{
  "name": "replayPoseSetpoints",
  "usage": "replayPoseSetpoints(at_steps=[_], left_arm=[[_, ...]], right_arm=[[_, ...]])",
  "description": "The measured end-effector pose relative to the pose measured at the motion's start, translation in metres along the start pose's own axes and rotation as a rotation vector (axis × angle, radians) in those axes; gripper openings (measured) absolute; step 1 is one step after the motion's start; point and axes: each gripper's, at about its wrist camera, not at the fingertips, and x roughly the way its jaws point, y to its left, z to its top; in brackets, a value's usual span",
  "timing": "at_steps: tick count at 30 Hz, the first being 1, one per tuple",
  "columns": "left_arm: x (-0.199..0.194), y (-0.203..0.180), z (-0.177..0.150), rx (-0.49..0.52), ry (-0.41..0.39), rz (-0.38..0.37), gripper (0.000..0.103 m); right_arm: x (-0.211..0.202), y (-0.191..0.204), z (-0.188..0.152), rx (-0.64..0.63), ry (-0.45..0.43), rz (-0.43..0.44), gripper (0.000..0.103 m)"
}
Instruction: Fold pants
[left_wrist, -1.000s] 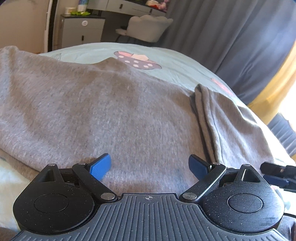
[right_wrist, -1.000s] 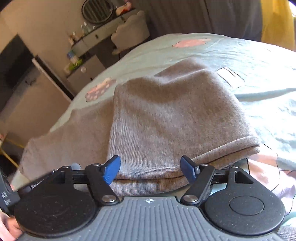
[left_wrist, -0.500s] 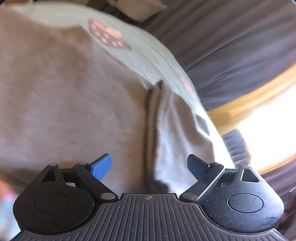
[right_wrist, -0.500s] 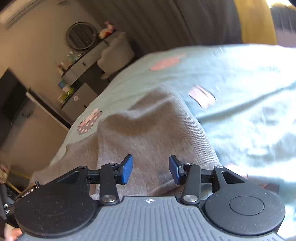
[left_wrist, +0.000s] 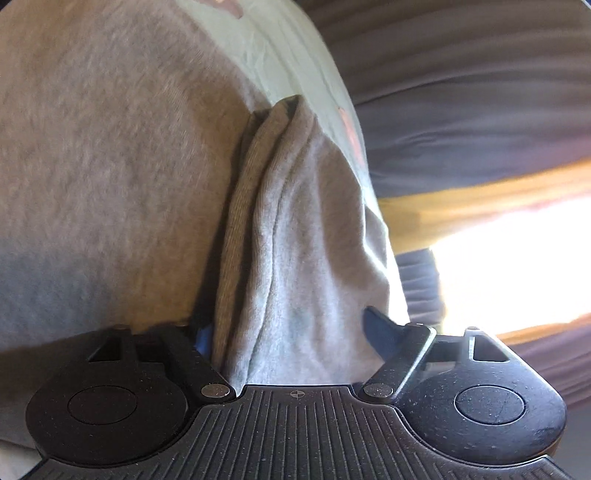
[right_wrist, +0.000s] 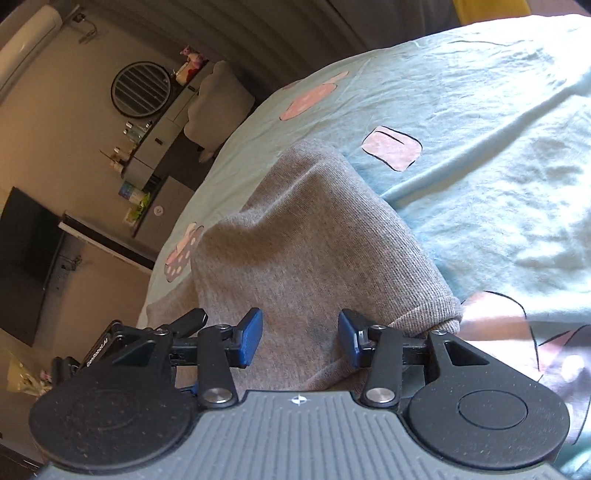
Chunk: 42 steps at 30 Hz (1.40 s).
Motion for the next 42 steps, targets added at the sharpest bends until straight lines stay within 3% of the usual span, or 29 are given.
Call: replayPoseSetpoints(at_steps=[2, 3, 5, 8, 13, 19, 22, 26, 29, 34, 37, 42], left_arm=[[0.006, 0.007, -0.001, -0.06, 0.022, -0.025, 0.048], [0.009, 0.01, -0.003, -0.078, 0.026, -0.014, 0.042], [0.015, 0.012, -0.005, -0.087, 0.041, 0.023, 0.019], [0.012, 0.014, -0.005, -0.119, 0.034, 0.013, 0.016], [-0.009, -0.002, -0.004, -0.075, -0.025, 0.001, 0.014], [-0.046, -0.026, -0.002, -0.021, -0.096, -0.002, 0.014], [-0.07, -0.027, 0.001, 0.016, -0.122, 0.037, 0.014], [-0.095, -0.017, 0.002, 0.079, -0.166, 0.161, 0.015], [-0.109, 0.006, -0.001, 0.043, -0.189, 0.228, 0.021], [-0.117, 0.029, -0.013, -0.035, -0.223, 0.194, 0.032], [-0.116, 0.023, -0.016, -0.003, -0.232, 0.179, 0.045], [-0.116, 0.023, -0.019, 0.046, -0.227, 0.181, 0.047]], right_arm=[[-0.003, -0.002, 0.001, 0.023, -0.016, 0.033, 0.049], [-0.005, -0.004, 0.0, 0.034, -0.028, 0.052, 0.052], [-0.01, -0.008, 0.001, 0.06, -0.052, 0.076, 0.056], [-0.017, -0.011, 0.001, 0.093, -0.061, 0.098, 0.065], [-0.032, -0.008, -0.003, 0.081, -0.025, 0.118, 0.076], [-0.026, -0.016, -0.001, 0.115, 0.04, 0.082, 0.077], [-0.019, -0.019, 0.003, 0.15, 0.045, 0.079, 0.077], [-0.01, -0.026, 0.005, 0.195, 0.06, 0.069, 0.077], [-0.003, -0.028, 0.006, 0.208, 0.093, 0.081, 0.077], [0.01, -0.015, 0.005, 0.166, 0.149, 0.064, 0.078], [0.015, -0.011, 0.003, 0.173, 0.15, 0.058, 0.078], [0.022, -0.005, -0.004, 0.187, 0.191, 0.105, 0.078]])
